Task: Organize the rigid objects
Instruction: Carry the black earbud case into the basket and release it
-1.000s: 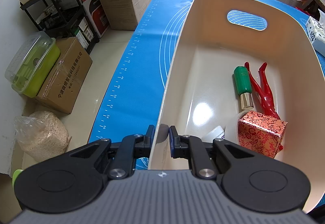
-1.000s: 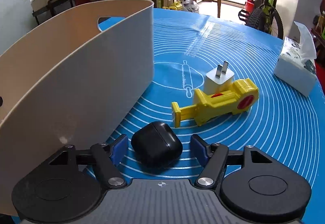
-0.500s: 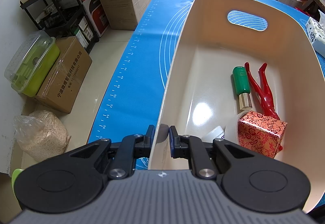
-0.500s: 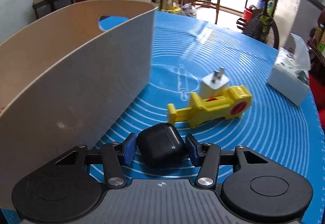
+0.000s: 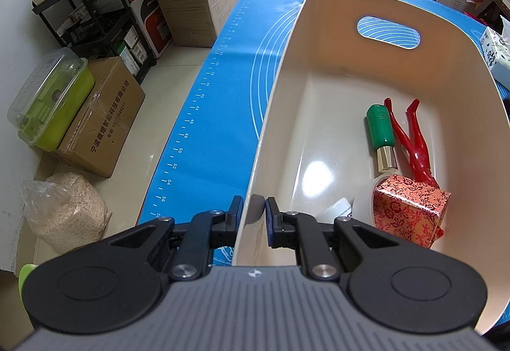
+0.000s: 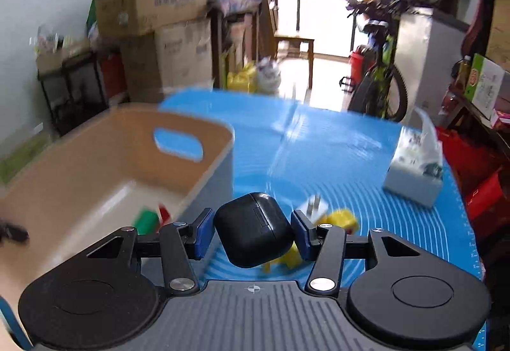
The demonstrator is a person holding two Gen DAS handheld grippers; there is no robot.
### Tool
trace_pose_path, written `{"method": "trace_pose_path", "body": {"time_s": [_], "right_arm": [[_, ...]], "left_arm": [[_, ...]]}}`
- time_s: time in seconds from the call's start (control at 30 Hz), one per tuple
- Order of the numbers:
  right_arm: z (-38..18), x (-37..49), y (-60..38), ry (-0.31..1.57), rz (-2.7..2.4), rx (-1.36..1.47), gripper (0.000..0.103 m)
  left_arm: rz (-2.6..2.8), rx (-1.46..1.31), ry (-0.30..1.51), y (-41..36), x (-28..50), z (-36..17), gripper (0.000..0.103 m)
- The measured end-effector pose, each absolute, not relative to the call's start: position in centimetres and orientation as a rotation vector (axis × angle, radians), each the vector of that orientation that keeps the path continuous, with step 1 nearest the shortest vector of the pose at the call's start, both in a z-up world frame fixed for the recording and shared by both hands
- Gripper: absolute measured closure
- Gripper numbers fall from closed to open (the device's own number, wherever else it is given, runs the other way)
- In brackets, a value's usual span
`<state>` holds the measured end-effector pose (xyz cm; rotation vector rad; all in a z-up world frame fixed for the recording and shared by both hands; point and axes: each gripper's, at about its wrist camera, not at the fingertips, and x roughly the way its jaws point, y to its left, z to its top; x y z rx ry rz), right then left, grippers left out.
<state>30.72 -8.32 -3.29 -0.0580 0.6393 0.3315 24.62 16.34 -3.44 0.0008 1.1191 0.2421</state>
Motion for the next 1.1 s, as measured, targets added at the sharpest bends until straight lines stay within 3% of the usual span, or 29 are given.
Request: {"method": "trace_pose_path", "body": {"time_s": [0.3,0.8,1.1], "right_arm": [[0.0,29.0,-5.8,0.559,0.458,0.032,0.046],[-3.9,27.1,0.8,0.713,0.632,-0.155,0.046],[-4.1,26.3,1.6,0.7,0.652,-0.229,0.046]], "left_arm": [[0.242,0.001,1.119,16.3,24.6,-3.4,0.086],[0.242,0.001,1.118,16.3,24.6,-3.4,0.086],[0.244,0.002,1.118,16.3,24.7,-3.3,0.086]]}}
